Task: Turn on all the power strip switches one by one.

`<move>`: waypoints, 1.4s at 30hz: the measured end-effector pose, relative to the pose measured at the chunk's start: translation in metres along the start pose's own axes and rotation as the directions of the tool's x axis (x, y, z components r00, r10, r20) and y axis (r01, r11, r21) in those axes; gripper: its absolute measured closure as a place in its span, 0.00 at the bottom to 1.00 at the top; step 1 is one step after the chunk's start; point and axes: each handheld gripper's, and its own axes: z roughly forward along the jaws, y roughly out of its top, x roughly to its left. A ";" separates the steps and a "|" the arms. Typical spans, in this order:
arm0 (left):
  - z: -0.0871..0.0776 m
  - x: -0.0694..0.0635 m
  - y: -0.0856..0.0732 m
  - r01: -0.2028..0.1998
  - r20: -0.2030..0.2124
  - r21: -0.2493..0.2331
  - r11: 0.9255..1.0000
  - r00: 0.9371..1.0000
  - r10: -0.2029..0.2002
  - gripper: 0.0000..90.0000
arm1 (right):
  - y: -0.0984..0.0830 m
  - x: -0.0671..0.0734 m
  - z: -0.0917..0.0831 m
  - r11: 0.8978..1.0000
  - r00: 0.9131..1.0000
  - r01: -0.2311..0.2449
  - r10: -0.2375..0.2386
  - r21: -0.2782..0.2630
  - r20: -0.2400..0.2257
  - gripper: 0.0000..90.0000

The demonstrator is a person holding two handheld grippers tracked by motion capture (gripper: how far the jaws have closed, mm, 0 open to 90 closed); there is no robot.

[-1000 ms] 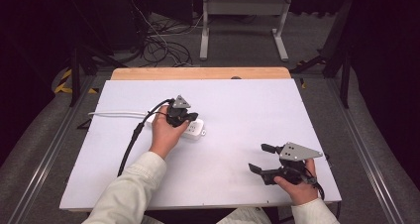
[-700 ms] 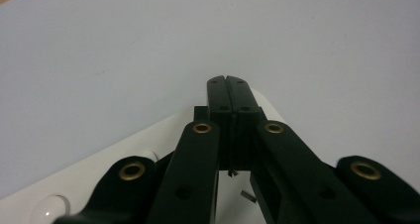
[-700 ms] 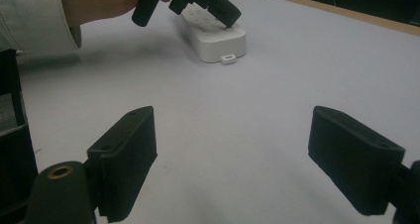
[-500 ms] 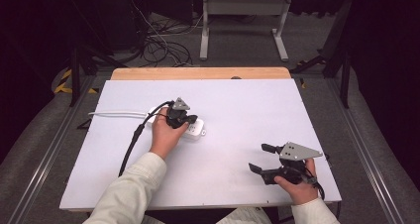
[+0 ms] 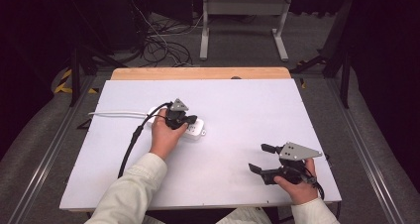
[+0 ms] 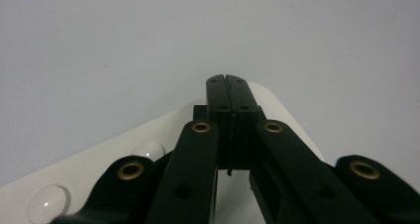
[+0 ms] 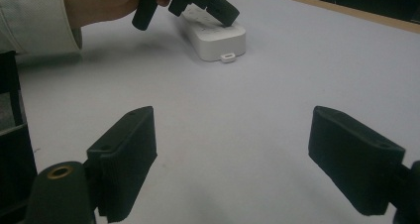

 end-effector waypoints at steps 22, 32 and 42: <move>0.002 -0.005 0.005 -0.016 -0.039 0.043 0.999 0.999 0.017 1.00 | 0.000 0.001 0.000 1.000 1.000 0.004 -0.004 0.001 -0.002 0.22; 0.005 -0.008 0.012 -0.023 -0.053 0.086 0.996 0.998 0.028 1.00 | 0.000 0.001 0.000 1.000 1.000 0.006 -0.006 0.001 -0.003 0.22; -0.014 -0.011 0.016 -0.016 -0.008 0.015 1.000 1.000 0.016 1.00 | 0.001 -0.004 0.000 1.000 1.000 -0.005 0.005 -0.010 -0.003 0.22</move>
